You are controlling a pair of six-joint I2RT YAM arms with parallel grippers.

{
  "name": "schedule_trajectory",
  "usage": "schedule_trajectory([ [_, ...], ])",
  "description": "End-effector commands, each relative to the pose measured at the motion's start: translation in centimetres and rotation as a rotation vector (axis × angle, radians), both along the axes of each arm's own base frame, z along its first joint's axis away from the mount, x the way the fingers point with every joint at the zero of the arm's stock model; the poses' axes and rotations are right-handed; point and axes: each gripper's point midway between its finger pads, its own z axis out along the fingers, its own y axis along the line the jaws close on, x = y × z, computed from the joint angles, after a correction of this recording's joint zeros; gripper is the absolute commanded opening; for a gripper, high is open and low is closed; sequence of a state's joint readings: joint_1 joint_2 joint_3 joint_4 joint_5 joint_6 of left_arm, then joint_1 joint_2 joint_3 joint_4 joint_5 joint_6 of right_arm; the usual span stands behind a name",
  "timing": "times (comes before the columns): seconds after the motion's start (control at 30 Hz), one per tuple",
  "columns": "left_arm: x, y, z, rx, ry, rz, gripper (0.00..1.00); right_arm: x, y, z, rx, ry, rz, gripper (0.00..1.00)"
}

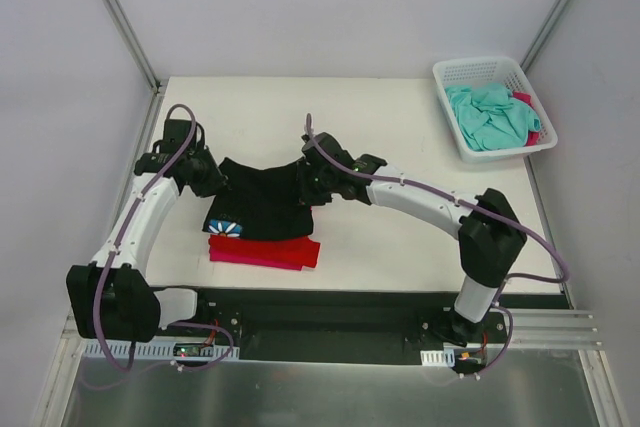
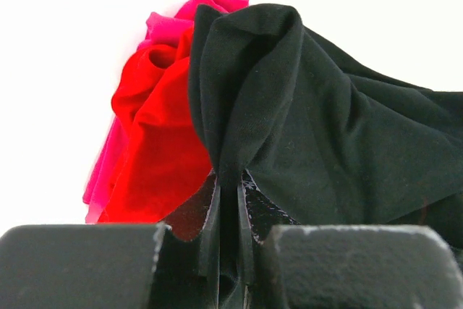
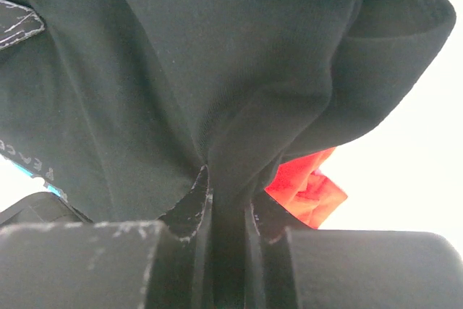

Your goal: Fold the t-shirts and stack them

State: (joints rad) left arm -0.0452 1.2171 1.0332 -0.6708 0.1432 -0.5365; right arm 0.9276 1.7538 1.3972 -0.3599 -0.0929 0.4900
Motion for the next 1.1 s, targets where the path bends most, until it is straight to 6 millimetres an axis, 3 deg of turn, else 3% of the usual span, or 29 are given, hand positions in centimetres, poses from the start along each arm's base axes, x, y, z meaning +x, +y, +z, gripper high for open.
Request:
schedule_trajectory([
  [0.0, 2.5, 1.8, -0.4, 0.039, -0.041, 0.075, 0.0, -0.3, 1.1, 0.8, 0.024, 0.0, 0.014, 0.01],
  [0.27, 3.4, 2.1, -2.0, 0.001, -0.009, 0.095, 0.0, -0.5, 1.7, -0.2, 0.016, 0.017, 0.017, 0.01],
  [1.07, 3.0, 1.6, -5.1, -0.037, 0.061, 0.113, 0.0, -0.9, 2.0, -2.0, -0.001, 0.054, 0.038, 0.01],
])
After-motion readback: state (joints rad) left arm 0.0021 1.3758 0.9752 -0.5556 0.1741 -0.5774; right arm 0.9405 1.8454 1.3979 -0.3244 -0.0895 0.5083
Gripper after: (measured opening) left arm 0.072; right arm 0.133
